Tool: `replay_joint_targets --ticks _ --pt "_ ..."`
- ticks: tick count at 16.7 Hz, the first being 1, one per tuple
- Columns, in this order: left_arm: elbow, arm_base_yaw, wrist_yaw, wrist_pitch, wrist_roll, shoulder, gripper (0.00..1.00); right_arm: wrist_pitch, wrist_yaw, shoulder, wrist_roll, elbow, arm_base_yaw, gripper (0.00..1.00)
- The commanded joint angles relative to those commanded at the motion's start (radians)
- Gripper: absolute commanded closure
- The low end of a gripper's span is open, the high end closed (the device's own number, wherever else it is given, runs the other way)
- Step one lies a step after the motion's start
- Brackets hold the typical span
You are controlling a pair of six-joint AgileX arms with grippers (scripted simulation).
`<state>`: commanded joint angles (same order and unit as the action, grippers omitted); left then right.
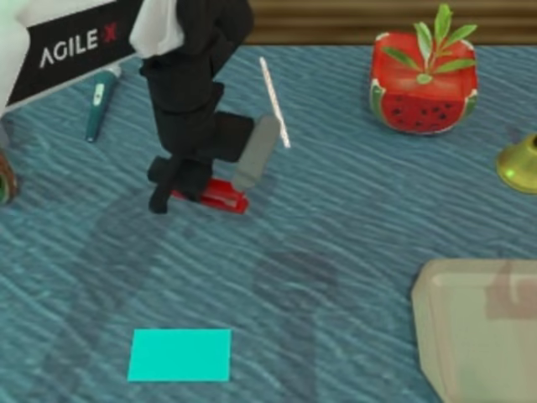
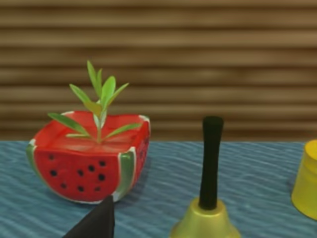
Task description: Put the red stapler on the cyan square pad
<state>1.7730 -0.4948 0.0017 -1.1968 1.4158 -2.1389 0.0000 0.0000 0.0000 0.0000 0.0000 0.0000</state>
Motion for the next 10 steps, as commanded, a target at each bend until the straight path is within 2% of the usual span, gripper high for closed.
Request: replay_joint_targets --ticks 10 --pt "-0.539 -0.076 0.003 0.040 -0.371 0.477 1.00 0.000 0.000 0.000 0.000 0.000 0.000 0.00"
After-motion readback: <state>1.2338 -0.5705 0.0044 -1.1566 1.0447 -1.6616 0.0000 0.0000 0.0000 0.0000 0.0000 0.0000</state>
